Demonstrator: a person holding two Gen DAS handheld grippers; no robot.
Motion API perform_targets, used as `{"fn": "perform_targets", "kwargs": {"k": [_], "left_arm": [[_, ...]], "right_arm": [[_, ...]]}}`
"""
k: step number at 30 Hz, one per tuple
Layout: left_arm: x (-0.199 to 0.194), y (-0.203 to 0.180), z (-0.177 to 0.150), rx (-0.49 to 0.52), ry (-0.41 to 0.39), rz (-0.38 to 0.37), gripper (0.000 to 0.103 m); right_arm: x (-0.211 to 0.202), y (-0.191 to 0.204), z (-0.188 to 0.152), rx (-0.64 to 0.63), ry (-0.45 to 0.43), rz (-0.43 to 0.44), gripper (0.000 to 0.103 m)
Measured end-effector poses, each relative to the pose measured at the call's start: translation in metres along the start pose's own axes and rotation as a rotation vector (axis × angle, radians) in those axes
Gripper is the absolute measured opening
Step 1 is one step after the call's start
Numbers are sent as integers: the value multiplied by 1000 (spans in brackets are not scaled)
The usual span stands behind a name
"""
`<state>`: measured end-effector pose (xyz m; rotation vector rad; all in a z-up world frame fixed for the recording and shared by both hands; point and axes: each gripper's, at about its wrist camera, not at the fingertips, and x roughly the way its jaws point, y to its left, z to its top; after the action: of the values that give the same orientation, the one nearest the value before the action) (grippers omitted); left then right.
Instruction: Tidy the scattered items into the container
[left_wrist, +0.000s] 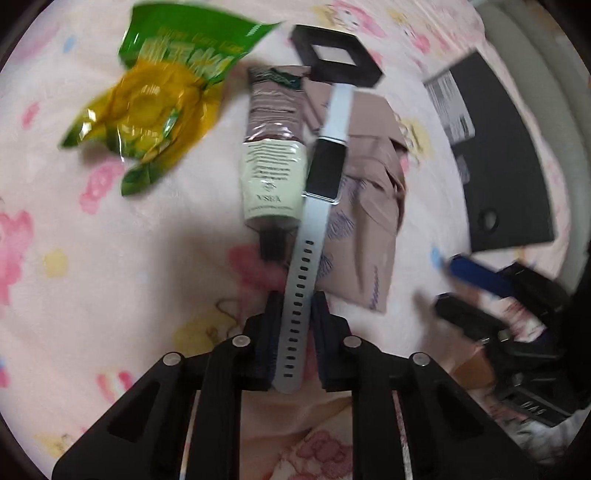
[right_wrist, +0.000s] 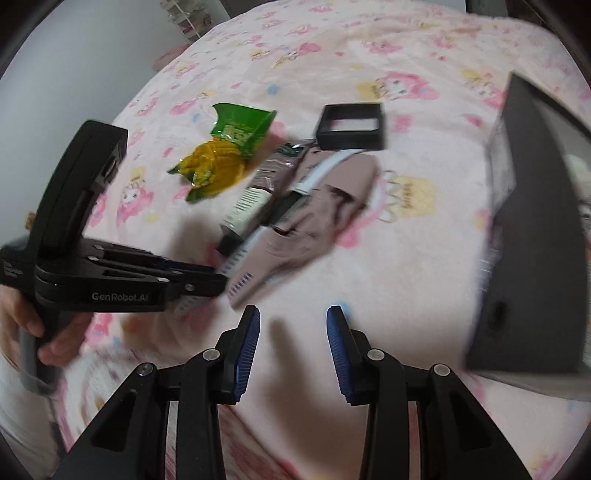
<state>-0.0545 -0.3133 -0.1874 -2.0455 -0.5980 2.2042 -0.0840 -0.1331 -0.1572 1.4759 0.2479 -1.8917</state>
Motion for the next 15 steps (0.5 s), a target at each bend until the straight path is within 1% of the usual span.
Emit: {"fn": "perform_targets", "kwargs": {"k": [1, 3, 4, 7, 9, 10, 12, 14, 15], "left_arm": [[-4, -7, -1, 14, -5, 7, 14], [-12, -18, -1, 20, -16, -21, 14], [-18, -25, -1, 16, -30, -38, 14], [-32, -55, -5, 49, -74, -44, 13], [-39, -76, -7, 77, -93, -71, 1], [-41, -88, -8, 87, -100, -96, 1], [-37, -112, -10, 113, -102, -130, 1], [-24, -134, -10, 133, -95, -114, 1], [-15, -144, -4, 136, -82, -114, 1]], "right_arm": [[-5, 0, -3, -7, -7, -10, 34], [-19, -4, -10, 1, -25, -17, 34], [-26, -5, -13, 6, -36, -14, 34], [-46, -7, -22, 20, -74, -8, 34], [-60, -11, -34, 31, -100, -5, 34], [-68, -16, -43, 36, -112, -13, 34], [-81, -29, -63, 53, -117, -38, 34], [-91, -48, -81, 100, -109, -46, 34], [-95, -57, -87, 128, -109, -52, 34]]}}
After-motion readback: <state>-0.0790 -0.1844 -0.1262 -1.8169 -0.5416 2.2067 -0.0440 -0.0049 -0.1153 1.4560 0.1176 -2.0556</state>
